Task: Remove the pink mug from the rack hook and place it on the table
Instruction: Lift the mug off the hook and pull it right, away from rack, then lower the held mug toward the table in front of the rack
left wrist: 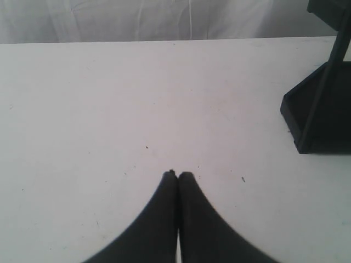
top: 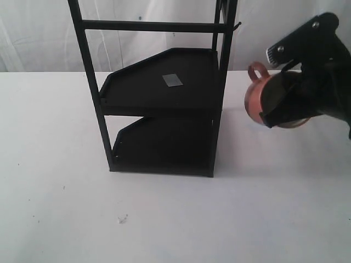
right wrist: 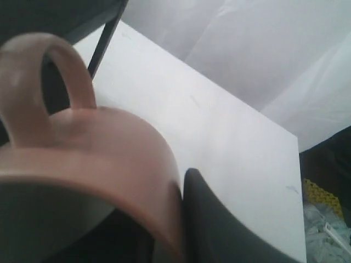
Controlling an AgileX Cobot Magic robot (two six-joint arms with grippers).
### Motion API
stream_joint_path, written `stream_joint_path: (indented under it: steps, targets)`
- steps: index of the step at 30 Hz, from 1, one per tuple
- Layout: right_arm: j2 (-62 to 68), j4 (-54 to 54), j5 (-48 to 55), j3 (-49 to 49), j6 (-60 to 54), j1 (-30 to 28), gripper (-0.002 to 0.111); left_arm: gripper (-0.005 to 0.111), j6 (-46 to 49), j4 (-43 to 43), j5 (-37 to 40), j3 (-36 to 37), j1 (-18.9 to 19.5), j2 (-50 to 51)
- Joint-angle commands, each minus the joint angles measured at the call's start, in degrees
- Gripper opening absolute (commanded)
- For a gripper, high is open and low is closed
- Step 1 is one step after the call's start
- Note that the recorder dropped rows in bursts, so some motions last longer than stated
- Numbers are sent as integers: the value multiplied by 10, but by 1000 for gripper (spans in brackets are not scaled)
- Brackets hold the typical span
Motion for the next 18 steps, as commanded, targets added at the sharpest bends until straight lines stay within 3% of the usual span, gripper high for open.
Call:
stream_joint_path:
  steps: [1,18]
  targets:
    - [-28,-3,-16,33,-5,0,0,0,-1,-5,-2,2,-1,-3]
    - [-131,-3,12,76,47,0,0,0,-1,-5,-2,2,-1,-3]
